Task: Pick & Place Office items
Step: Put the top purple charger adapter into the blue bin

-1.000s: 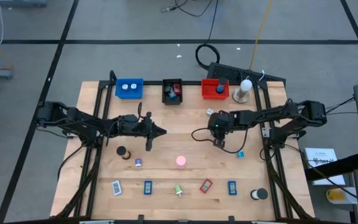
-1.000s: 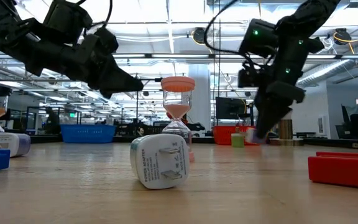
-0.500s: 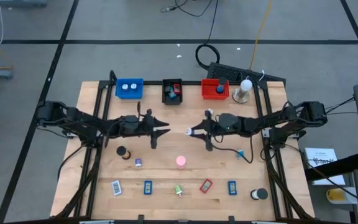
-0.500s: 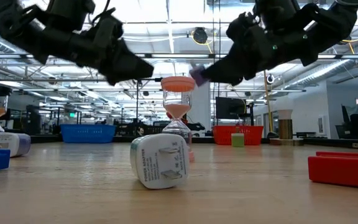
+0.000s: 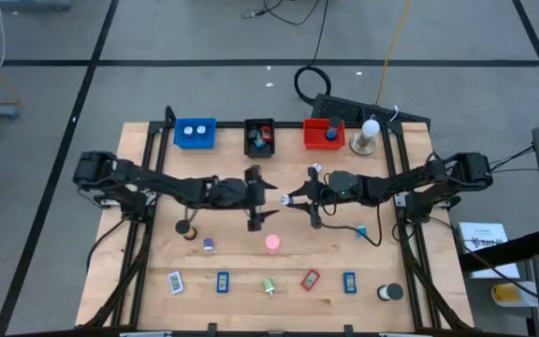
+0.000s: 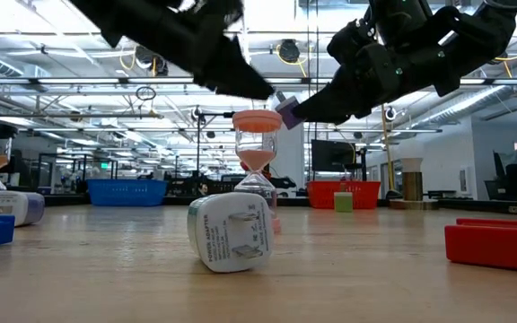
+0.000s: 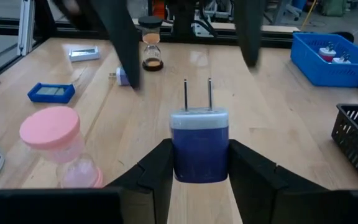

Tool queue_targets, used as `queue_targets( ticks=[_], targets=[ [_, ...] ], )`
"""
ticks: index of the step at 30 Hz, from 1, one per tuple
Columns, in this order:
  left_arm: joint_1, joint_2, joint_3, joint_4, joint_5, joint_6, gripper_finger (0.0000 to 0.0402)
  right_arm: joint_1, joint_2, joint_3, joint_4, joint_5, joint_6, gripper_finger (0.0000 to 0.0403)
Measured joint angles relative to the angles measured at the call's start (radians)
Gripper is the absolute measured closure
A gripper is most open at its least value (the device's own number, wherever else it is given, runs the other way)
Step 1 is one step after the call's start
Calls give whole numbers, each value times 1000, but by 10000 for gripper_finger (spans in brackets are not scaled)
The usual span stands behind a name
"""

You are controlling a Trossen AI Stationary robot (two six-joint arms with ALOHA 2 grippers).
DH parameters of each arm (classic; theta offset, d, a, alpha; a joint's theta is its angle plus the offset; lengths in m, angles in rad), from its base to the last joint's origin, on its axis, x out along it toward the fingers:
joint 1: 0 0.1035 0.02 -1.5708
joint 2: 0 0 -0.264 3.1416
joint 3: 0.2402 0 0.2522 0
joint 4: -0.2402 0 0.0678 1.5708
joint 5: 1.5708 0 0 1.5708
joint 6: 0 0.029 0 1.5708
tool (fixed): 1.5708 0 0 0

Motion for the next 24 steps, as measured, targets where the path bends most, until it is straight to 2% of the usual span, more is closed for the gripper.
queue_targets(
  ticks=[4, 9, 18, 24],
  targets=[
    [1, 60, 65, -47, -14, 15, 70, 0, 0, 0, 0, -1, 0, 280],
    [5, 92, 100, -47, 12, 15, 101, 0, 0, 1, 16, -27, 0, 280],
    [27, 90, 103, -39, 103, -28, 200, 14, 0, 0, 34, -25, -15, 280],
    [27, 90, 102, -37, 119, -13, 266, 17, 0, 0, 32, -26, -19, 280]
  ],
)
